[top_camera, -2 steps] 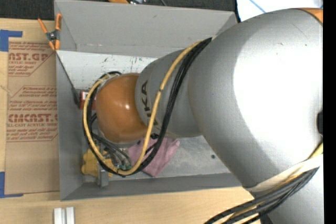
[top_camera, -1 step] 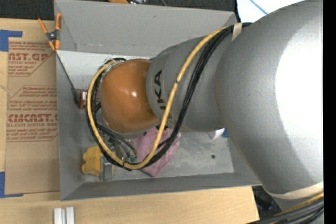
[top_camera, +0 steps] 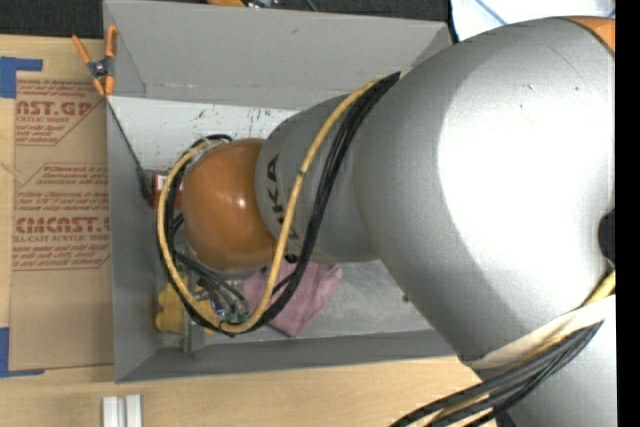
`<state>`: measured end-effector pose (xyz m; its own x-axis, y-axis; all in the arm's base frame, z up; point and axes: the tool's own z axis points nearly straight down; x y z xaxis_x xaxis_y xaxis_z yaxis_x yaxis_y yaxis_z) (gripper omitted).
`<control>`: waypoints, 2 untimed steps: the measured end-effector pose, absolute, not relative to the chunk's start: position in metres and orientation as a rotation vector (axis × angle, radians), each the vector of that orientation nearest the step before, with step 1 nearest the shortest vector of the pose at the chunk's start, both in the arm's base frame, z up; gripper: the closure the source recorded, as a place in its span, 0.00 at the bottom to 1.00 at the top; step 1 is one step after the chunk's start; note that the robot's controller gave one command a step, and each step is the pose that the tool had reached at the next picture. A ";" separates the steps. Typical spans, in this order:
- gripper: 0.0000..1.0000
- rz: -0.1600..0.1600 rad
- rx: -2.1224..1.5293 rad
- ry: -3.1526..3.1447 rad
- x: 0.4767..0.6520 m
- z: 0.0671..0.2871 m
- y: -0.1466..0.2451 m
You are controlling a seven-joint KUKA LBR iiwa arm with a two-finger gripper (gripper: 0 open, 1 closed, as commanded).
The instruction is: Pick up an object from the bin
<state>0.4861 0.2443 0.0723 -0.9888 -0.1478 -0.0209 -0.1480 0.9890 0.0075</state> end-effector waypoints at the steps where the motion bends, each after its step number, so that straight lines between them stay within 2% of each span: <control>1: 0.00 0.017 -0.166 3.117 0.489 0.070 0.247; 2: 1.00 0.014 -0.227 3.114 0.486 0.072 0.245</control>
Offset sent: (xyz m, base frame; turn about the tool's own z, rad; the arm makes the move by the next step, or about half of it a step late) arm 0.0004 0.0002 -0.0001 0.0038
